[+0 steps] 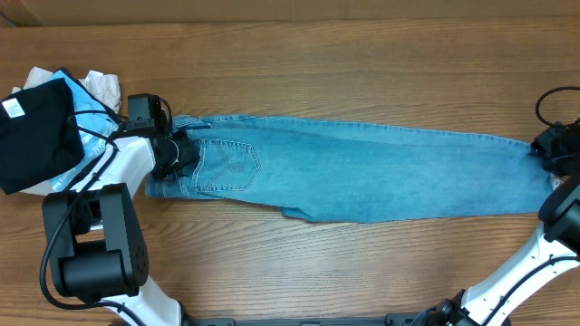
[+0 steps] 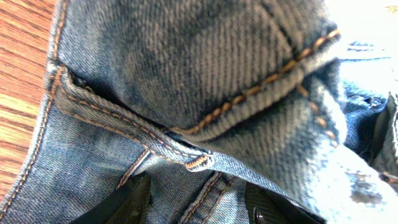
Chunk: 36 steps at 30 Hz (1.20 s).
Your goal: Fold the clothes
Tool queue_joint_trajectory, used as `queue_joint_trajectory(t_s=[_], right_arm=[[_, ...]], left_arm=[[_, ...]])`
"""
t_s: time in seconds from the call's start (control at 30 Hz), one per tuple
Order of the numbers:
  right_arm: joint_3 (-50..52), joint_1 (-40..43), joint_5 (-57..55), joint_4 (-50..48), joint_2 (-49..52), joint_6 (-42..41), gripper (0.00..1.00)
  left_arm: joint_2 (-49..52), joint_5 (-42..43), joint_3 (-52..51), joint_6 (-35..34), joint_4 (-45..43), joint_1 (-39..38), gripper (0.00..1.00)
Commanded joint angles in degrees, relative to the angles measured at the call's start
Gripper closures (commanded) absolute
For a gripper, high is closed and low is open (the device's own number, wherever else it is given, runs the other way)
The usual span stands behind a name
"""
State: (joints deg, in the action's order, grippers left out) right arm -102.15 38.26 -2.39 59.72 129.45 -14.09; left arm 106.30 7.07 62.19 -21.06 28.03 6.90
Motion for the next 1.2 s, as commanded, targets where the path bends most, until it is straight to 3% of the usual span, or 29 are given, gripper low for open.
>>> queue_joint_trajectory(t_s=[0.0, 0.23, 0.33, 0.47, 0.6, 1.17], right_arm=[[0.26, 0.22, -0.55, -0.35, 0.55, -0.94, 0.57], [1.42, 0.22, -0.57, -1.07, 0.57, -0.94, 0.59], [2.73, 0.22, -0.57, -2.01, 0.57, -0.94, 0.66], [3.10, 0.22, -0.55, -2.21, 0.55, -0.94, 0.87], [3.04, 0.22, -0.55, -1.95, 0.55, -0.96, 0.94], [-10.21, 3.65, -3.10, 9.62, -2.05, -5.75, 0.96]], left_arm=[[2.99, 0.04, -1.44, -1.25, 1.95, 0.20, 0.46], [2.99, 0.04, -1.44, -1.25, 1.97, 0.20, 0.46], [2.99, 0.04, -1.44, -1.25, 2.03, 0.20, 0.46], [2.99, 0.04, -1.44, -1.25, 2.14, 0.20, 0.46], [2.99, 0.04, -1.44, -1.25, 2.16, 0.20, 0.45], [2.99, 0.02, -1.44, -1.22, 2.12, 0.20, 0.44]])
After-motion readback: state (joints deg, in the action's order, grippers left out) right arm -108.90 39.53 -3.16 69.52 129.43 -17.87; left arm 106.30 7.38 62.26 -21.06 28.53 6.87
